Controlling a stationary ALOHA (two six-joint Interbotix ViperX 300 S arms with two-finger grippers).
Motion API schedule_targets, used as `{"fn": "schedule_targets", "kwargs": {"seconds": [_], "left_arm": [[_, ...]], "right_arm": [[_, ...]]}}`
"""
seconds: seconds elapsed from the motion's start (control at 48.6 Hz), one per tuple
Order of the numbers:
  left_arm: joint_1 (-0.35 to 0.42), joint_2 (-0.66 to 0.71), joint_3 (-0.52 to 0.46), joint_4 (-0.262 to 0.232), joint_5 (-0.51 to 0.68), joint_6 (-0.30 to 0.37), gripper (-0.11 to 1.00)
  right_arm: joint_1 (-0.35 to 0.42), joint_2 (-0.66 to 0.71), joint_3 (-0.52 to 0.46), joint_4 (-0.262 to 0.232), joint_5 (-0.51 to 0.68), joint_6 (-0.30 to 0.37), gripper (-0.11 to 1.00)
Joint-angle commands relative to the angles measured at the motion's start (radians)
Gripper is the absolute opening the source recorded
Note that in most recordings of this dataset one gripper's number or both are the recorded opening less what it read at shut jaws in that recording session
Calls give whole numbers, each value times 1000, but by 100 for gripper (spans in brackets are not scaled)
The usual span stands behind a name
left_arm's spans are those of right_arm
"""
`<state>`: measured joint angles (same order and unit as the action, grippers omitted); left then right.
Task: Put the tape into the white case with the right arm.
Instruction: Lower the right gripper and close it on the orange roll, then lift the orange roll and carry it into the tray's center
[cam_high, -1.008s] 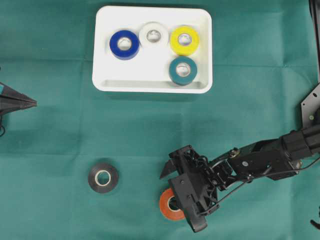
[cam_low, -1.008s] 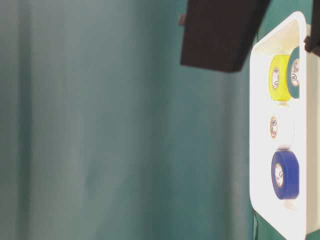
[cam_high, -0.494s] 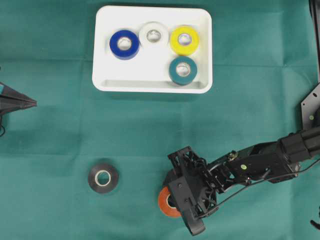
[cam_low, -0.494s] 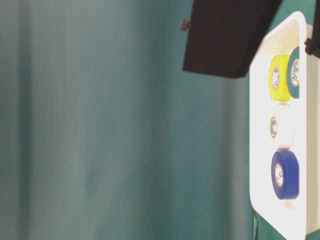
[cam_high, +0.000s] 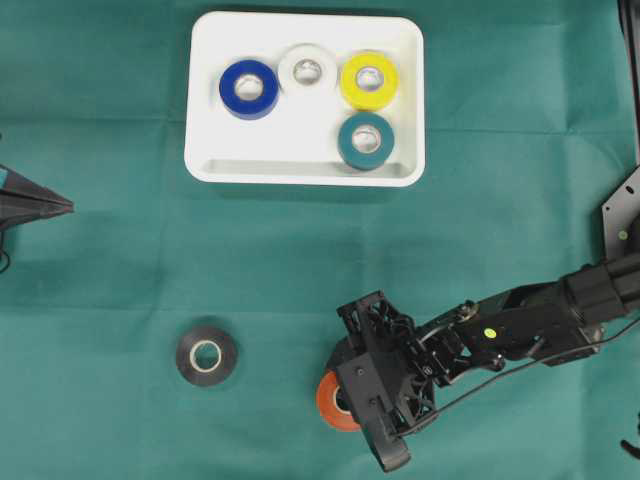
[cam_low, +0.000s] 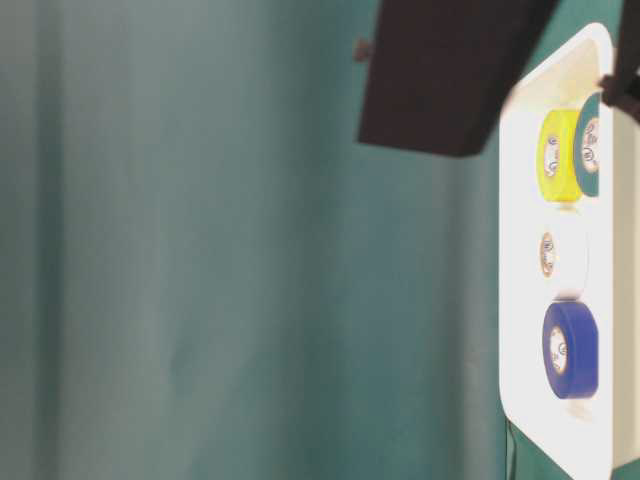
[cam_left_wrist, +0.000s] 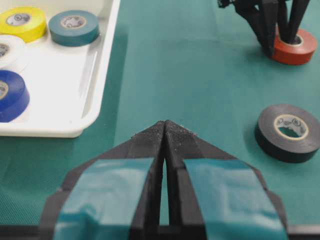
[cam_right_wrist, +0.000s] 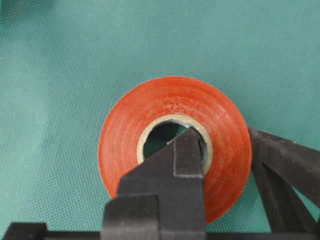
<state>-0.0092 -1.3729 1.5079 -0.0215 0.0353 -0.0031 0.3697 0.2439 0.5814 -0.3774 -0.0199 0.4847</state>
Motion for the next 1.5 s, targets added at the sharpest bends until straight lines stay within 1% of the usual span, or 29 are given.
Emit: {"fn": "schedule_targets", "kwargs": {"seconds": [0.0, 0.288, 0.638, 0.782, 1.049, 1.481], "left_arm": [[2, 9, -12, 0, -6, 0, 0], [2, 9, -12, 0, -5, 0, 0], [2, 9, -12, 0, -5, 0, 0], [2, 9, -12, 0, -5, 0, 0], [2, 9, -11, 0, -6, 0, 0], [2, 9, -12, 0, -5, 0, 0]], "right_arm": [[-2, -66, -15, 0, 14, 3, 3], [-2, -150, -23, 5, 135, 3, 2], [-3, -155, -40, 5, 146, 5, 2], [-26, -155, -40, 3, 144, 3, 2], [-132, -155, -40, 3, 141, 3, 2], [-344, -156, -64, 0, 140, 2, 2]]}}
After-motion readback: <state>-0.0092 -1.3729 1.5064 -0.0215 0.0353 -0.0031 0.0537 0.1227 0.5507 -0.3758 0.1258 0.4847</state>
